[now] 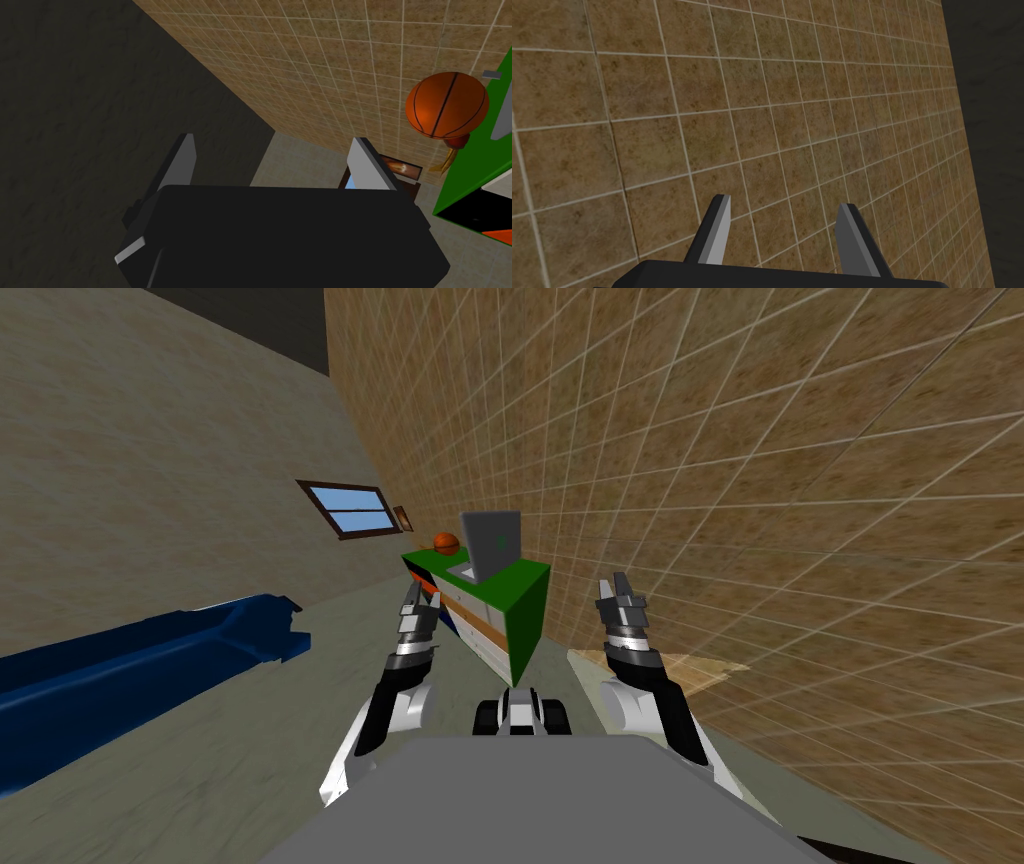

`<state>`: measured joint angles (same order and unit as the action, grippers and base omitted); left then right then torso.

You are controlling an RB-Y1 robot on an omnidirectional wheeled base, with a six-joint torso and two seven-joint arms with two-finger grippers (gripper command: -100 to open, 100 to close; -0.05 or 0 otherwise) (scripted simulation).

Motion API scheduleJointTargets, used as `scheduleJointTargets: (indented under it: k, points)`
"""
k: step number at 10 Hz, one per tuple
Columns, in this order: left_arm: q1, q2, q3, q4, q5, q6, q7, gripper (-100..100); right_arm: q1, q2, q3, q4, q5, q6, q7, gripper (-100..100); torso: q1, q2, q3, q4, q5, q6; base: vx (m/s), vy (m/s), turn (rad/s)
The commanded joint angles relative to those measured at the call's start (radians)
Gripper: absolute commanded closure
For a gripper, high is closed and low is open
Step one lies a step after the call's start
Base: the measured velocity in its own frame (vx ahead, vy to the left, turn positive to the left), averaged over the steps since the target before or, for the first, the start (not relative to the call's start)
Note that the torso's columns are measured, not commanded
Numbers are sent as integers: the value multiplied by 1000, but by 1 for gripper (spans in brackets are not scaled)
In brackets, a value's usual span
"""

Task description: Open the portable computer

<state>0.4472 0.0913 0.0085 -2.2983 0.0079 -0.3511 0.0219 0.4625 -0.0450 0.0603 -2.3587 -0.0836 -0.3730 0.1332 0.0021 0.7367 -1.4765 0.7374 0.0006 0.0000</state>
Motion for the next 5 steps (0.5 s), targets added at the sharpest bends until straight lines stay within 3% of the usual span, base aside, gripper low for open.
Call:
scheduleJointTargets:
  k: [1,4,5]
  points:
    - [-43,20,1,-6,2,72,-15,-100,0,0,0,0,0,0,0,0,-3,1,0,0,-1,0,17,49,-13]
    - [-77,29,2,-14,4,131,-26,-100,0,0,0,0,0,0,0,0,-2,2,1,1,-1,0,5,49,-15]
    - [-113,37,4,-22,7,165,-37,-100,0,0,0,0,0,0,0,0,-2,2,1,1,0,0,6,73,-20]
